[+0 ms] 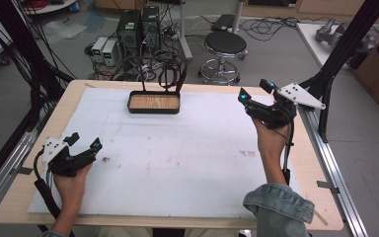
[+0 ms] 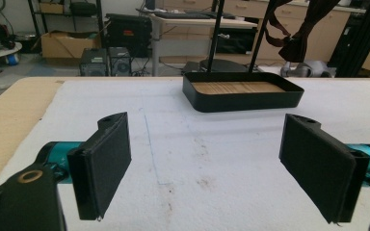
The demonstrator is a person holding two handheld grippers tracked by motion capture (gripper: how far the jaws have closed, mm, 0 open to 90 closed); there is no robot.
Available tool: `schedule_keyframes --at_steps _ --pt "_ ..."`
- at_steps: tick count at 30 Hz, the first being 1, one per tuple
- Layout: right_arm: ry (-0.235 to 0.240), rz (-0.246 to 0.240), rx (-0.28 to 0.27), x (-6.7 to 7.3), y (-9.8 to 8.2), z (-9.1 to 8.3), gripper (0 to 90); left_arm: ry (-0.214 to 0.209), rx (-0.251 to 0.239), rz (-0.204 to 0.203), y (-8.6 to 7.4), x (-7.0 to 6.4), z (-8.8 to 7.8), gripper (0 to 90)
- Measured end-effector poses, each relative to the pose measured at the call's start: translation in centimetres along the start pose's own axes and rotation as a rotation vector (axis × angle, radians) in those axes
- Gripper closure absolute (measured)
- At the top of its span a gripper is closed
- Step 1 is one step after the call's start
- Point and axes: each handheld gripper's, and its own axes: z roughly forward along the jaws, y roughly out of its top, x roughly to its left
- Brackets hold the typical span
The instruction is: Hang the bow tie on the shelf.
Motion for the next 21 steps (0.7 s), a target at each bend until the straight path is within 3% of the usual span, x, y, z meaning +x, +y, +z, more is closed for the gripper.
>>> schedule_keyframes --at_steps 8,21 --pt "-0.022 0.015 -0.007 -0.4 -2.0 -2.5 21.1 0.006 0.000 0.000 0.0 0.0 0.0 18.7" --pt "-0.062 0.071 -0.006 -0.7 -7.2 -5.8 20.7 0.008 0.002 0.000 0.0 0.0 0.0 18.6"
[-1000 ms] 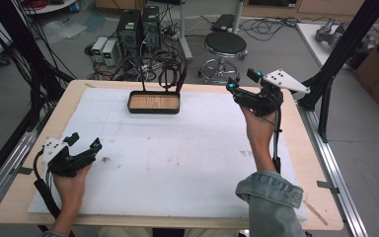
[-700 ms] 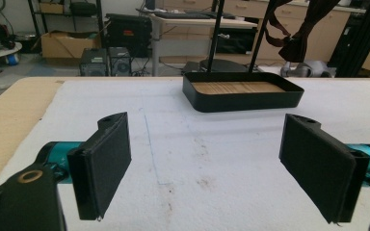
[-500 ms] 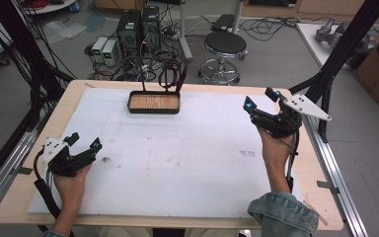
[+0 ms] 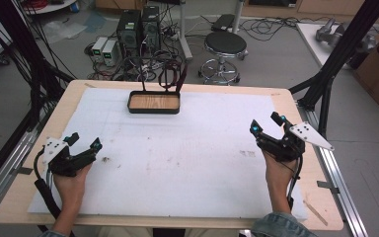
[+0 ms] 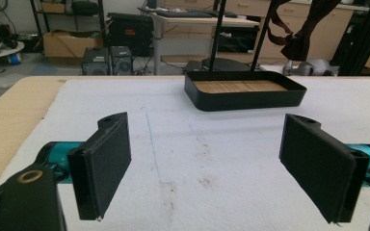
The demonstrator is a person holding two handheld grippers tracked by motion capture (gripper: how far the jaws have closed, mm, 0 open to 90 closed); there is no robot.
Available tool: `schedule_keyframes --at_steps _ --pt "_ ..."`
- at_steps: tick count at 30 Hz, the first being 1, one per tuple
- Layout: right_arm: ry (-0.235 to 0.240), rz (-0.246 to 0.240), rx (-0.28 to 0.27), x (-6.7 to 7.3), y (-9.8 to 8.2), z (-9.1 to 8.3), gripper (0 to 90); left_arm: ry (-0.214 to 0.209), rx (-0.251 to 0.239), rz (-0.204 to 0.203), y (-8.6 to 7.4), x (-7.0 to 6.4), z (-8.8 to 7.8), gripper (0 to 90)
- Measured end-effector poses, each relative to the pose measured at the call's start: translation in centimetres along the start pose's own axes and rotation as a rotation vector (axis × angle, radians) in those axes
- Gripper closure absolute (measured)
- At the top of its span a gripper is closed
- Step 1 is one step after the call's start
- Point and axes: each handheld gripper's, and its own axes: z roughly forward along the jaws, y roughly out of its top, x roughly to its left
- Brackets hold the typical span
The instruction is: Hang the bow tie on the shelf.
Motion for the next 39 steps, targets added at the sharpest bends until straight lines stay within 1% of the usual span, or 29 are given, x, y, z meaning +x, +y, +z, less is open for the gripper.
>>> schedule_keyframes --at_steps 4,8,11,14,19,21,22,25,27,28,32,34,39 --pt "0.002 0.017 0.008 -0.5 -1.8 -0.6 20.7 0.000 0.002 0.001 0.0 0.0 0.0 18.6" --pt "-0.003 0.021 0.023 -0.8 -3.3 -1.1 20.6 0.001 0.004 0.007 0.0 0.0 0.0 18.6" --pt "-0.005 0.027 0.027 -0.9 -4.1 -1.3 20.4 0.004 0.004 0.007 0.0 0.0 0.0 18.6" --pt "-0.002 0.047 0.043 -0.8 -4.9 -1.4 19.9 0.007 0.003 0.004 0.0 0.0 0.0 18.6" --pt "0.002 0.032 0.063 -0.5 -6.2 -1.6 19.8 0.008 0.003 0.004 0.0 0.0 0.0 18.6" --pt "0.005 0.029 0.085 -0.4 -6.7 -1.6 18.3 0.010 0.003 0.005 0.0 0.0 0.0 18.6" --pt "0.011 0.032 0.113 -0.3 -6.8 -1.5 16.3 0.010 0.004 0.005 0.0 0.0 0.0 18.6" --pt "0.037 0.016 0.166 0.1 -7.1 -1.1 15.9 0.012 0.004 0.005 0.0 0.0 -0.1 18.6" --pt "0.044 -0.007 0.187 0.5 -7.2 -0.9 16.0 0.012 0.003 0.006 0.0 0.0 -0.1 18.5" --pt "0.047 -0.031 0.198 0.8 -7.3 -0.7 16.0 0.011 0.003 0.005 0.0 0.0 0.0 18.5" --pt "0.054 -0.061 0.229 1.3 -7.6 -0.4 16.0 0.012 0.006 0.009 0.0 0.0 0.0 18.5" --pt "0.056 -0.054 0.237 1.4 -7.6 -0.4 16.0 0.013 0.006 0.009 0.0 0.0 -0.1 18.5" --pt "0.050 -0.053 0.220 1.2 -7.5 -0.5 16.0 0.015 0.009 0.012 0.0 0.0 -0.1 18.5"
